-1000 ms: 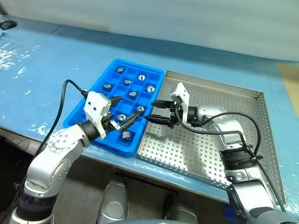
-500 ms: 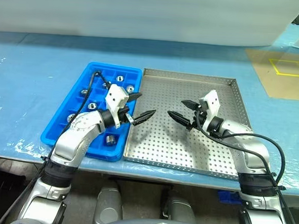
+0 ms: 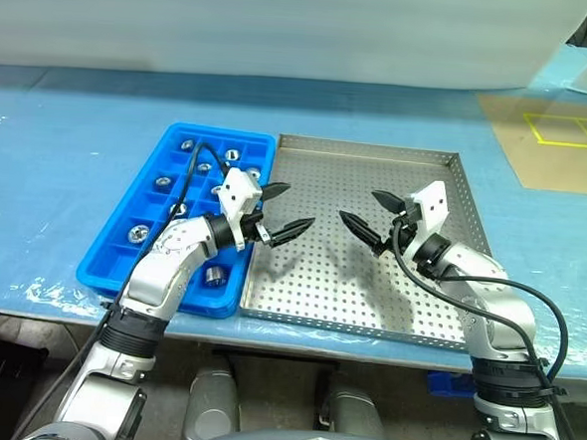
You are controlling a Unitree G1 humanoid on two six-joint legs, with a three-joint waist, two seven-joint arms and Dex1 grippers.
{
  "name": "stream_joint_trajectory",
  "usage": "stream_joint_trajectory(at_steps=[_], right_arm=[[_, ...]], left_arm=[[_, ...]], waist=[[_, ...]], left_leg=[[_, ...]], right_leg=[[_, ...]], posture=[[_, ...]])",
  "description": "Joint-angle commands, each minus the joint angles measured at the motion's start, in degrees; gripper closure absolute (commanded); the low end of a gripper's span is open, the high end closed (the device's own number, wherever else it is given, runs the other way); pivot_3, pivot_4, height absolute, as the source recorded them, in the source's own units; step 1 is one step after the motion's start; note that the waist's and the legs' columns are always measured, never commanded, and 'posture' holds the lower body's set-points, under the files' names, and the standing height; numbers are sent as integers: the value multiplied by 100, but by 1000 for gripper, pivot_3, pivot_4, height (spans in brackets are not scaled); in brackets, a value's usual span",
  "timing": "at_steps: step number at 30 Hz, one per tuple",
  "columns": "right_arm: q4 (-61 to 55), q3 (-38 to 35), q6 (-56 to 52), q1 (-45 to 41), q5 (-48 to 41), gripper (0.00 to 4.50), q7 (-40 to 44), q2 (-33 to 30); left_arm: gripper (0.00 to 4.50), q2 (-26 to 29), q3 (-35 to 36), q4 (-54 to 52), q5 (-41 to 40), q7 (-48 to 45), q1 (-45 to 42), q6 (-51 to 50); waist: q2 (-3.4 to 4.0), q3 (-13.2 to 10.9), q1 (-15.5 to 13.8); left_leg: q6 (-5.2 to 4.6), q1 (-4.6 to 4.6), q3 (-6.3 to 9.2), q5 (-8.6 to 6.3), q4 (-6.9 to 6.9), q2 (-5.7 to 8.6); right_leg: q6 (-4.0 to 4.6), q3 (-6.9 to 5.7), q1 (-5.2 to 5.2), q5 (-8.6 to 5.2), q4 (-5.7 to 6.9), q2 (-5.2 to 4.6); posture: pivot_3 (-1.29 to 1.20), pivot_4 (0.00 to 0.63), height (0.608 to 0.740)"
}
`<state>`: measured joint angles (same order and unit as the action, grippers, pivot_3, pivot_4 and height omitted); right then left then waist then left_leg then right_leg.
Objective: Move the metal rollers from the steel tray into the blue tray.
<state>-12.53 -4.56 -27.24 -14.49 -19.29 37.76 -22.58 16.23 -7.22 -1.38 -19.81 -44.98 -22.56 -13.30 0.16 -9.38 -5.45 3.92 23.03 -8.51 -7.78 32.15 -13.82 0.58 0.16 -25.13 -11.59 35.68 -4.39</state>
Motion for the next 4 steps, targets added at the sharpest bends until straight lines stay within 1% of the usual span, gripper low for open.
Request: stream_joint_trajectory(at_steps=[1, 4], right_arm=[[-255, -30, 152, 81, -135, 12, -20, 12], [-254, 98, 230, 158, -78, 12, -13, 13]], left_arm=[[0, -8, -7, -3, 101, -39, -134, 243], [0, -71, 41, 15, 88, 12, -138, 259]], waist=[[0, 0, 1], [0, 0, 0]], left_leg=[[-1, 1, 0, 0, 0, 0], [-2, 2, 0, -1, 0, 0]], right_leg=[[0, 0, 0, 0, -1, 0], [0, -1, 0, 0, -3, 0]], posture=[[-12, 150, 740], [-6, 150, 740]])
